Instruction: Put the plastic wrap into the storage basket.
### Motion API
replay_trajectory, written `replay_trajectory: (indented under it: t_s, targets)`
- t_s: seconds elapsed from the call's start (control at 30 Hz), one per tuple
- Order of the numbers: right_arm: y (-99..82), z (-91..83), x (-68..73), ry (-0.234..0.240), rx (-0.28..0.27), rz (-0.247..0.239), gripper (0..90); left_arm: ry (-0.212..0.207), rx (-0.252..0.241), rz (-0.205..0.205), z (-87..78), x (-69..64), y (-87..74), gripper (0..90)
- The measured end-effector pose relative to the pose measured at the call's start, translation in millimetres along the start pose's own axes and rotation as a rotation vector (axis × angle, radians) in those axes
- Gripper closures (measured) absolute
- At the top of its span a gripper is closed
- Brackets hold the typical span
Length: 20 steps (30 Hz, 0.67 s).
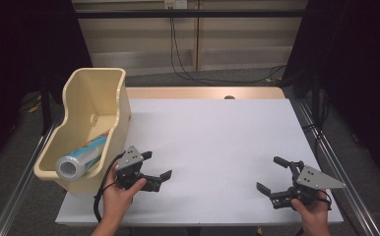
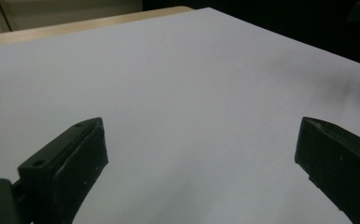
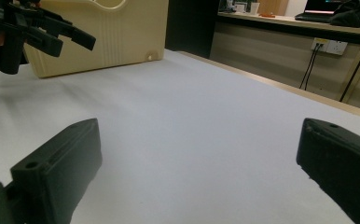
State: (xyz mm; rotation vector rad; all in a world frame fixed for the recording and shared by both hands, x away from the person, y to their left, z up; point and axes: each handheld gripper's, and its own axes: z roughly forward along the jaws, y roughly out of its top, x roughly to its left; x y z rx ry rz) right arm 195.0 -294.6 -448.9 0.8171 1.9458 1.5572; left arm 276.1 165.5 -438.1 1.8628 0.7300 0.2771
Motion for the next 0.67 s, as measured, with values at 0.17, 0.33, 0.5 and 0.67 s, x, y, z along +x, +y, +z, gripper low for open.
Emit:
replay_trajectory:
  t_s: [0.17,0.33,0.5,0.67]
  targets:
    - [0.3,0.3,-0.4,-0.001,0.001,-0.004,0.0,-0.008,-0.011,0.011,-2.5,0.8,-3.9,2.5]
    - [0.2,0.3,-0.3,-0.004,0.003,-0.005,0.0,-0.006,-0.021,0.027,-6.5,1.3,-4.5,2.5]
    - [0.2,0.4,-1.0,-0.003,0.002,-0.012,0.0,-0.006,-0.037,0.04,-10.5,1.0,-5.8,2.8]
    - [0.4,0.9,-1.0,-0.004,0.003,-0.01,0.0,-0.007,-0.033,0.045,-11.9,0.5,-8.8,2.7]
